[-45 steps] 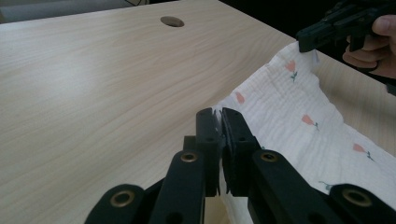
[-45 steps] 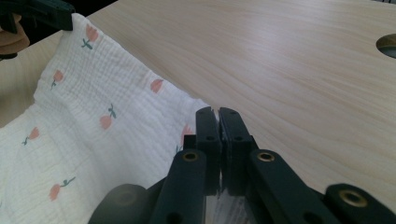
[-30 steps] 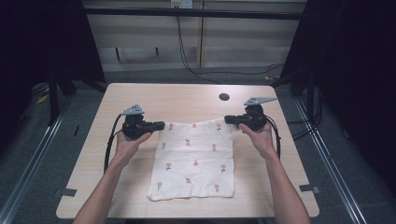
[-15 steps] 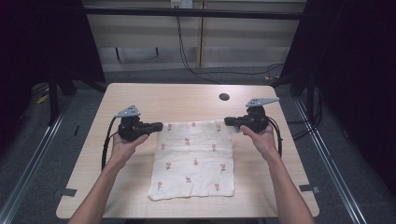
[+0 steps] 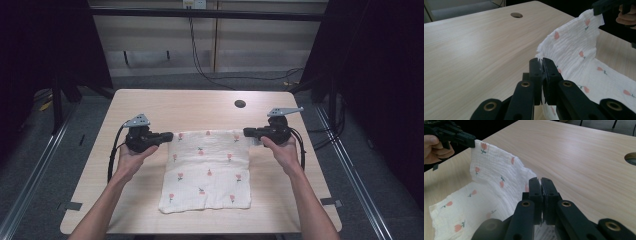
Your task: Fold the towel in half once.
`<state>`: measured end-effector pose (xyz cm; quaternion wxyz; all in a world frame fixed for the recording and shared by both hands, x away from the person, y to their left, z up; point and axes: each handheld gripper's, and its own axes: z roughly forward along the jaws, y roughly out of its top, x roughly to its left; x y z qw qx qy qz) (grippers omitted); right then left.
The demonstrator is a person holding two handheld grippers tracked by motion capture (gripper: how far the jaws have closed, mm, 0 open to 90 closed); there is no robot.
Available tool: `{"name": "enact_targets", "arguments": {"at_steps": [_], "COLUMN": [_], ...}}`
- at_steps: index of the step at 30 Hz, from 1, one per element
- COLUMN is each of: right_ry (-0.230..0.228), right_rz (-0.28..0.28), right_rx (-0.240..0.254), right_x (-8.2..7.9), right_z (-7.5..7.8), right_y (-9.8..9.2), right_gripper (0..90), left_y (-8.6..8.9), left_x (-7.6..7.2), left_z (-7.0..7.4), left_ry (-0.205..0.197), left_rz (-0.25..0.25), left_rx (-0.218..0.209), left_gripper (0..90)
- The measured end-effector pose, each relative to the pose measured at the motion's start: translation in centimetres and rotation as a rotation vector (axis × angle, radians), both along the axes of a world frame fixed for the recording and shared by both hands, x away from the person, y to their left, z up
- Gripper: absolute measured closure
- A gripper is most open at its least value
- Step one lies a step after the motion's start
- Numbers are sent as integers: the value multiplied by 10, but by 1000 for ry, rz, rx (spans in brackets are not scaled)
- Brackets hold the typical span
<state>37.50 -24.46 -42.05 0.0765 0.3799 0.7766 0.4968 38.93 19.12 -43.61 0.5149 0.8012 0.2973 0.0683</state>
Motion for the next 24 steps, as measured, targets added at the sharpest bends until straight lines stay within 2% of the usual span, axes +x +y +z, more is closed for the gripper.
{"name": "enact_targets", "arguments": {"at_steps": [2,4,10,19,22,24], "right_ry": [-1,-4,-3,-11,-9,6], "right_rz": [7,17,21,60,67,63], "right_rx": [-2,0,-3,-32,-29,-18], "right_x": [-3,-8,-20,-41,-46,-50], "right_z": [0,2,5,7,6,4], "right_y": [0,-1,-3,0,0,-1], "right_gripper": [877,876,876,876,876,876], "left_y": [2,4,6,8,7,8], "left_x": [-2,-4,-17,-36,-43,-46], "left_z": [0,0,5,15,13,11], "left_ry": [3,0,-20,-61,-61,-42], "left_rz": [-7,-12,-42,-90,-106,-106], "left_rx": [-24,-29,-9,13,30,33], "left_gripper": [870,869,869,868,869,869]}}
